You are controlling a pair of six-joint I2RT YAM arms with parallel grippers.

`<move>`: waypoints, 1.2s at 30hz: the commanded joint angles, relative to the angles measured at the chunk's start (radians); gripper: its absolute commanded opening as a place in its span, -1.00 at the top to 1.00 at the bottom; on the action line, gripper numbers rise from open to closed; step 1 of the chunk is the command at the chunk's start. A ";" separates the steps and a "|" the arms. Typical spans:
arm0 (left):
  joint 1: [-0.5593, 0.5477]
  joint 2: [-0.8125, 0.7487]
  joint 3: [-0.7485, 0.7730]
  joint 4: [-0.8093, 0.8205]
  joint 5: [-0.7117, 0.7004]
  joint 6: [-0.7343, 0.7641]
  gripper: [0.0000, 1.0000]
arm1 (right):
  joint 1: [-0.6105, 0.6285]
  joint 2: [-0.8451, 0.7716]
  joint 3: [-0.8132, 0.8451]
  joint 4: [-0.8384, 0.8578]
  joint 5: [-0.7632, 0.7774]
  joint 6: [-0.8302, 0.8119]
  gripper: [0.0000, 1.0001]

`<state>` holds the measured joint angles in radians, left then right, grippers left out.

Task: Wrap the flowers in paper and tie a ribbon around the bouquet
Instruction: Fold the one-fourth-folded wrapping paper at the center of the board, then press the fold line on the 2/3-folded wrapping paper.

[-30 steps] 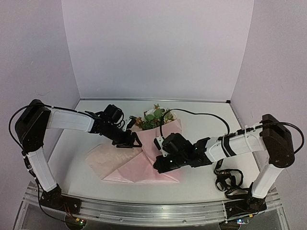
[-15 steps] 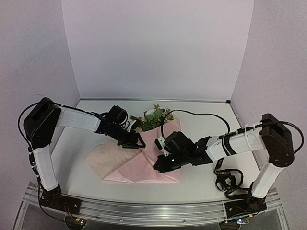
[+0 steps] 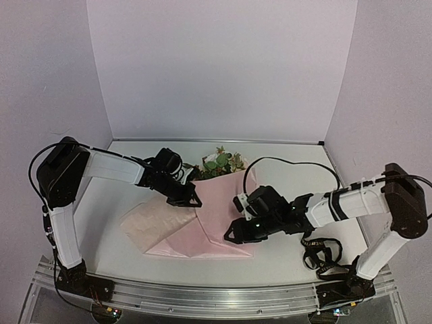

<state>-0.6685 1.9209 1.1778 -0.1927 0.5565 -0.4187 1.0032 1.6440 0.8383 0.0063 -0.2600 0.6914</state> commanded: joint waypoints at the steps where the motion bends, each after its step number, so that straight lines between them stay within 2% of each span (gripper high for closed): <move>1: 0.000 0.008 0.041 -0.026 -0.030 0.022 1.00 | -0.020 -0.099 -0.081 0.023 0.003 0.066 0.19; 7: 0.000 0.019 0.054 -0.050 -0.058 0.030 1.00 | -0.020 -0.105 -0.195 0.109 0.015 0.132 0.55; 11: -0.001 0.025 0.062 -0.055 -0.066 0.022 1.00 | -0.020 -0.073 -0.254 0.193 0.019 0.182 0.70; 14: -0.002 0.021 0.069 -0.067 -0.086 0.019 0.97 | -0.019 -0.052 -0.281 0.241 0.030 0.209 0.75; 16: -0.006 0.007 0.075 -0.082 -0.116 0.016 0.78 | -0.019 -0.039 -0.286 0.252 0.034 0.218 0.77; 20: -0.043 -0.089 0.076 -0.122 -0.273 0.008 0.09 | -0.018 -0.023 -0.288 0.264 0.041 0.233 0.80; 23: -0.100 -0.183 0.083 -0.152 -0.396 0.009 -0.07 | -0.016 -0.028 -0.299 0.265 0.053 0.242 0.81; 26: -0.182 -0.219 0.094 -0.146 -0.411 0.001 -0.04 | -0.014 -0.034 -0.309 0.265 0.062 0.248 0.81; 31: -0.285 -0.159 0.074 -0.084 -0.311 -0.061 0.34 | -0.011 -0.048 -0.313 0.265 0.077 0.260 0.81; 36: -0.339 -0.098 0.012 0.015 -0.221 -0.111 0.58 | -0.012 -0.066 -0.323 0.265 0.100 0.270 0.81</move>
<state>-0.9873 1.7724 1.2401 -0.2553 0.2650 -0.4768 0.9890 1.6018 0.5350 0.2847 -0.2185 0.9480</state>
